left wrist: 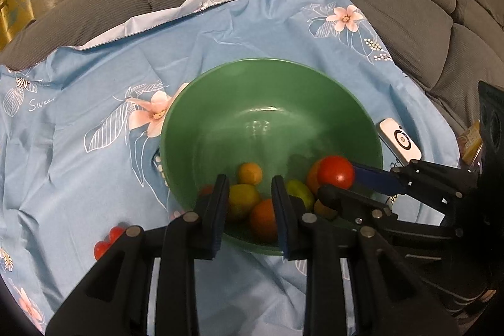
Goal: Organize fruits
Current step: 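Carry both cherry tomatoes into the green bowl and open both tools, then move both tools back and grasp the last two cherry tomatoes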
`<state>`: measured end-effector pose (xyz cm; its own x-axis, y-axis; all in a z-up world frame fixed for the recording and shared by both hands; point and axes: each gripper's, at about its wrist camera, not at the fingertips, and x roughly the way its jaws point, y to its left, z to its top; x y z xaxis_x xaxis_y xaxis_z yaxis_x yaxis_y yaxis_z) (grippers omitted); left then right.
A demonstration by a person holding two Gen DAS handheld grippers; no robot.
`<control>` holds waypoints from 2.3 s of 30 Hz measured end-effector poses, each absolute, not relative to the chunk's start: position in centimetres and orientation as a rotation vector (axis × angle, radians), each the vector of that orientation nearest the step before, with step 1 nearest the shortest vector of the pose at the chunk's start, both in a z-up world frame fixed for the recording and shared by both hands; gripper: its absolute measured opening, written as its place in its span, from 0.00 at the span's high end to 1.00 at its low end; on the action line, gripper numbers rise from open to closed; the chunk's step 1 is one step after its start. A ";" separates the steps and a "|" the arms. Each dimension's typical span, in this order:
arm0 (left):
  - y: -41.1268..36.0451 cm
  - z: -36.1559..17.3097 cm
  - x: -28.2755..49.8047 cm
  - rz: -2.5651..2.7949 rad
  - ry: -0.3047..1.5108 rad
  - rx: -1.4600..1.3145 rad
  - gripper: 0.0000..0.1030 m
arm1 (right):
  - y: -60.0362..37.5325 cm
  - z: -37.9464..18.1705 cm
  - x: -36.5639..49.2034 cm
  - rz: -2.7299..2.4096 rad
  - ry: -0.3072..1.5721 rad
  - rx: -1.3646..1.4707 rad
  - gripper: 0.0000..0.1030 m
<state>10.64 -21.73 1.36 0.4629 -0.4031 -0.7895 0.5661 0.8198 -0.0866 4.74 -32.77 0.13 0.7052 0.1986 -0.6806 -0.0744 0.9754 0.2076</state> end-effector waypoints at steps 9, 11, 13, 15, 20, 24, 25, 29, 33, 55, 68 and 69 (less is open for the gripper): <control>-19.9 2.6 10.1 -0.566 0.873 0.172 0.48 | -32.8 0.3 4.4 0.130 0.788 0.166 0.70; -19.1 2.9 9.8 -0.554 0.864 0.165 0.47 | -32.6 0.6 4.1 0.137 0.783 0.166 0.70; -17.8 3.2 9.4 -0.531 0.852 0.155 0.45 | -32.2 0.9 3.9 0.144 0.776 0.164 0.70; -16.1 3.2 9.0 -0.502 0.845 0.144 0.44 | -31.6 1.2 3.7 0.165 0.766 0.163 0.70; -10.9 1.7 8.7 -0.393 0.880 0.096 0.44 | -29.0 2.0 3.5 0.263 0.742 0.144 0.70; -7.2 -0.6 8.7 -0.310 0.939 0.055 0.45 | -25.8 2.0 3.7 0.369 0.747 0.108 0.70; -6.6 -1.0 8.7 -0.299 0.950 0.041 0.45 | -25.1 1.8 3.8 0.389 0.754 0.102 0.70; -5.5 -2.2 8.8 -0.284 0.968 0.015 0.45 | -22.4 0.9 4.5 0.436 0.791 0.065 0.70; -5.5 -2.9 9.5 -0.293 0.978 -0.003 0.45 | -20.9 -0.1 5.3 0.445 0.830 0.033 0.70; -6.1 -6.3 14.0 -0.349 1.024 -0.010 0.72 | -18.0 -2.8 9.9 0.452 0.925 -0.037 0.70; -1.5 -4.3 12.1 -0.295 0.953 -0.083 0.72 | -15.3 -3.8 13.5 0.459 0.974 -0.108 0.70; -1.2 -4.3 11.9 -0.291 0.952 -0.089 0.72 | -15.0 -4.0 13.9 0.460 0.980 -0.111 0.70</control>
<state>11.94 -1.22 -4.30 0.5444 -0.2840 -0.7893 0.2062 0.9574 -0.2022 13.86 -14.95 -3.96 0.4698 0.3253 -0.8206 -0.4233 0.8988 0.1139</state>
